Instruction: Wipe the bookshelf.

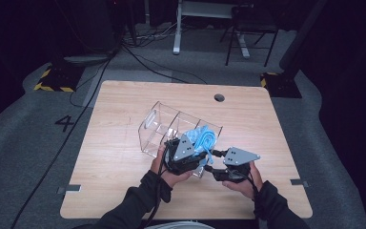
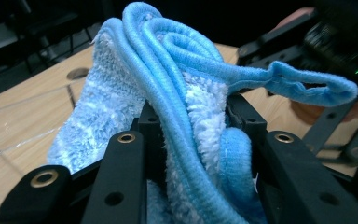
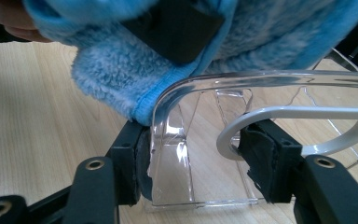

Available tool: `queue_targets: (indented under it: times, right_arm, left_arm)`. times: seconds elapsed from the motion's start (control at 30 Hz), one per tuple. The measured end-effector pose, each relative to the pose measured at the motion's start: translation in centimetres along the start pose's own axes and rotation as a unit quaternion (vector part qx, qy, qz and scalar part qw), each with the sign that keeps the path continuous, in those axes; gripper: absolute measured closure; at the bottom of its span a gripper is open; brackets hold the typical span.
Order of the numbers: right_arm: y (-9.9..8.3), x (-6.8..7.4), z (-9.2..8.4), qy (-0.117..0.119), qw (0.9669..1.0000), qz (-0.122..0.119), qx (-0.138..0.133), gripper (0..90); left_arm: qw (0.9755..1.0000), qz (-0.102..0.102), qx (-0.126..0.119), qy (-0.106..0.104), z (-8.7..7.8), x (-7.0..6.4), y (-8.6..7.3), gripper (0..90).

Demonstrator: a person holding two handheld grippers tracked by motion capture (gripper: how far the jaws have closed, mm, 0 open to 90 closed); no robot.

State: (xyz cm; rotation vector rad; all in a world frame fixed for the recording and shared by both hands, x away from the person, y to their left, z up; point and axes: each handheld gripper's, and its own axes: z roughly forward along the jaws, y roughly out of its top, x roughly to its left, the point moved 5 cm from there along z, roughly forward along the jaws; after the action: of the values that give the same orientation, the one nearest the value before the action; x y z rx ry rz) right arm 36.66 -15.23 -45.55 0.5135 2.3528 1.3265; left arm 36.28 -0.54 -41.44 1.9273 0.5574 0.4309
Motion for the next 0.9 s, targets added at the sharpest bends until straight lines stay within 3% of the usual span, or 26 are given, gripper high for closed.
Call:
queue_targets:
  times: [0.03, 0.07, 0.13, 0.2, 0.3, 0.33, 0.43, 0.5, 0.57, 0.9]
  right_arm:
    - [0.0, 0.0, 0.0, 0.0, 1.0, 0.0, 0.0, 44.4]
    - [0.0, 0.0, 0.0, 0.001, 1.0, 0.0, -0.001, 44.3]
    - [0.0, 0.0, 0.0, 0.002, 1.0, -0.001, -0.001, 44.3]
    - [-0.1, 0.1, -0.1, 0.002, 1.0, -0.002, -0.001, 44.3]
    - [-0.1, 0.1, -0.1, 0.002, 1.0, -0.003, -0.002, 44.4]
    - [-0.1, 0.1, -0.2, 0.001, 1.0, -0.006, 0.002, 44.4]
    - [-0.1, 0.2, -0.2, 0.001, 1.0, -0.007, 0.003, 44.2]
    - [-0.1, 0.2, -0.3, 0.003, 1.0, -0.008, 0.003, 43.7]
    - [-0.2, 0.1, -0.4, 0.002, 1.0, -0.008, 0.006, 41.7]
    - [-0.2, 0.0, -0.6, 0.001, 1.0, -0.005, 0.003, 39.1]
  left_arm:
    - [1.0, 0.0, 0.0, 0.0, 0.0, 0.0, 0.0, 64.4]
    - [0.9994, -0.016, -0.025, -0.017, -0.5, 0.1, 0.5, 64.5]
    - [0.9998, -0.007, -0.021, -0.001, -0.7, 0.1, 0.6, 64.7]
    - [0.9995, -0.016, -0.022, -0.014, -0.6, 0.2, 0.5, 64.8]
    - [0.9996, -0.013, -0.018, -0.016, -0.3, 0.2, 0.2, 65.0]
    - [0.9994, -0.012, -0.019, -0.027, -0.4, -0.1, 0.2, 65.0]
    - [0.9991, 0.001, -0.03, -0.032, -0.9, -0.6, 0.7, 65.0]
    - [0.999, 0.011, -0.037, -0.02, -1.6, -0.9, 1.4, 65.0]
    - [0.9986, 0.005, -0.05, -0.018, -2.1, -0.7, 1.8, 65.0]
    - [0.9985, -0.04, -0.014, -0.035, 0.4, 0.6, -1.0, 65.9]
